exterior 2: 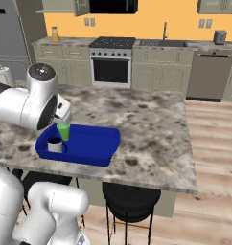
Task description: There is a tray on the dining counter. Grab the cup, mug, and pitcher and place them on the tray. The pitcher may be placed next to the tray if it cannot fit the tray.
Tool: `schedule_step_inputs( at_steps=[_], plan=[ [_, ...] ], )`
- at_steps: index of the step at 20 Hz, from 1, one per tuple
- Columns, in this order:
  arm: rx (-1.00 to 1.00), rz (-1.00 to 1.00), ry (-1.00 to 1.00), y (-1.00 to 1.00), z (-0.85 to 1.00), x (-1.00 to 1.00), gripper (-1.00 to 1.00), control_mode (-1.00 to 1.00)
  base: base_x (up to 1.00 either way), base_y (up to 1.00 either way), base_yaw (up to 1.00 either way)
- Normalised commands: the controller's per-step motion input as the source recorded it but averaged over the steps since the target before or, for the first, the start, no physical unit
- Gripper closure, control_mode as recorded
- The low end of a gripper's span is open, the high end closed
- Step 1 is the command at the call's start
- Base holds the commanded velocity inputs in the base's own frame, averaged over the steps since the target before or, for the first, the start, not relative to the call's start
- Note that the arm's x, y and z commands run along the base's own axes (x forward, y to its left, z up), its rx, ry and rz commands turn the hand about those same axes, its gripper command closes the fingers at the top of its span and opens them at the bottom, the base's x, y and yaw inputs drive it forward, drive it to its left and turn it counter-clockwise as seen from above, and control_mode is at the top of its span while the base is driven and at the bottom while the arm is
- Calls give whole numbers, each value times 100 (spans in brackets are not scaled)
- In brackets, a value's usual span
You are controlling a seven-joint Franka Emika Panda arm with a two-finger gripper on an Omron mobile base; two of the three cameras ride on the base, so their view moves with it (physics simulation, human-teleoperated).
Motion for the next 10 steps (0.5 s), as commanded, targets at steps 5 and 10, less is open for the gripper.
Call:
schedule_step_inputs(
  at_steps=[5,10],
  plan=[
    [-18,-10,0,0,38,-29,-100,-100,0,0,0],
    [-19,-1,1,-4,12,-44,-100,-100,0,0,0]
  ],
)
